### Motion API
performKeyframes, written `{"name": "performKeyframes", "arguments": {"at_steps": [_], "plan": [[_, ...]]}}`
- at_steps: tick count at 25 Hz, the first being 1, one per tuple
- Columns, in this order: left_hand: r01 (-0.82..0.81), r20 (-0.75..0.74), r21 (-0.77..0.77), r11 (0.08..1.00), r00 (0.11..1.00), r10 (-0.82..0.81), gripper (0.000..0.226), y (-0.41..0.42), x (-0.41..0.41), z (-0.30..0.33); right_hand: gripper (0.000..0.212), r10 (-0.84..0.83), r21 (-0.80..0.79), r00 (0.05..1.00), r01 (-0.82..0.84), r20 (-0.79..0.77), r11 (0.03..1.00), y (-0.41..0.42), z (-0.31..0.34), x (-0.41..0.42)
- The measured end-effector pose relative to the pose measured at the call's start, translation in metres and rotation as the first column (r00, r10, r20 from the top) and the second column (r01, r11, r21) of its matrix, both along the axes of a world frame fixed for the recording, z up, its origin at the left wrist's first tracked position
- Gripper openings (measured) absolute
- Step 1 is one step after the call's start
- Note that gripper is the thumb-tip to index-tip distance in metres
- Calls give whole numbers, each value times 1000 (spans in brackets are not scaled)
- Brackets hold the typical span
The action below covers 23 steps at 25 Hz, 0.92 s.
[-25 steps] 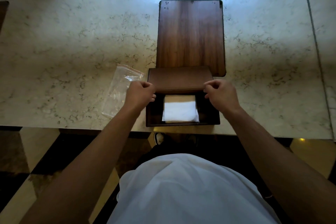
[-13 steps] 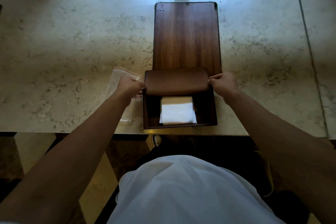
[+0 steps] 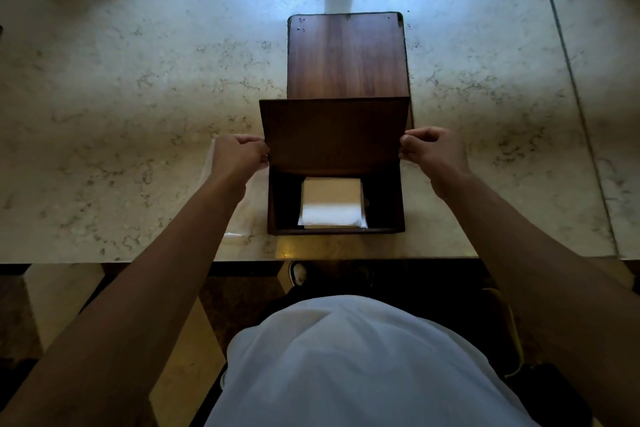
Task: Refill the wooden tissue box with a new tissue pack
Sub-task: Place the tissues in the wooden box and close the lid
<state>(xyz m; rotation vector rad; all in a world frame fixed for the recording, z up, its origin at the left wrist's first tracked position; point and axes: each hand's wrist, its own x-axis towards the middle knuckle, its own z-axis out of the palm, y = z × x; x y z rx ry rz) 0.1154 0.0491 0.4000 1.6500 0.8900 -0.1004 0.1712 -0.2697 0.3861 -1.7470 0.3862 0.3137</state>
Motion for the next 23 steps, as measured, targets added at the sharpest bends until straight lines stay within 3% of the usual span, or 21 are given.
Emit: {"name": "performKeyframes", "arguments": {"at_steps": [2,6,10,12,15,20,23], "plan": [[-1,26,-22,1000,1000,2,14,-3,-5,7,10,-37,60,999,36,20,998,0,7,-8],[-138,61,-228,964,986,156,14,0,-21,13,26,-158,183,986,166,-55,969,-5,11,-26],[-23,12,-94,995,1000,24,8,2,-48,5,4,-26,31,991,30,-131,999,-10,11,-48],[-13,4,-118,993,1000,13,12,2,-64,0,19,41,-46,987,-48,-153,998,-11,6,-58],[-18,-8,-69,997,1000,18,21,-1,-75,-9,31,14,-236,986,-53,-165,970,-8,1,-65],[18,-11,99,995,1000,-17,24,-9,-80,-20,14,40,-410,996,-69,-78,910,1,7,-72],[-4,-19,95,995,1000,6,24,-10,-79,-20,20,109,-466,992,-127,-65,875,5,11,-74]]}}
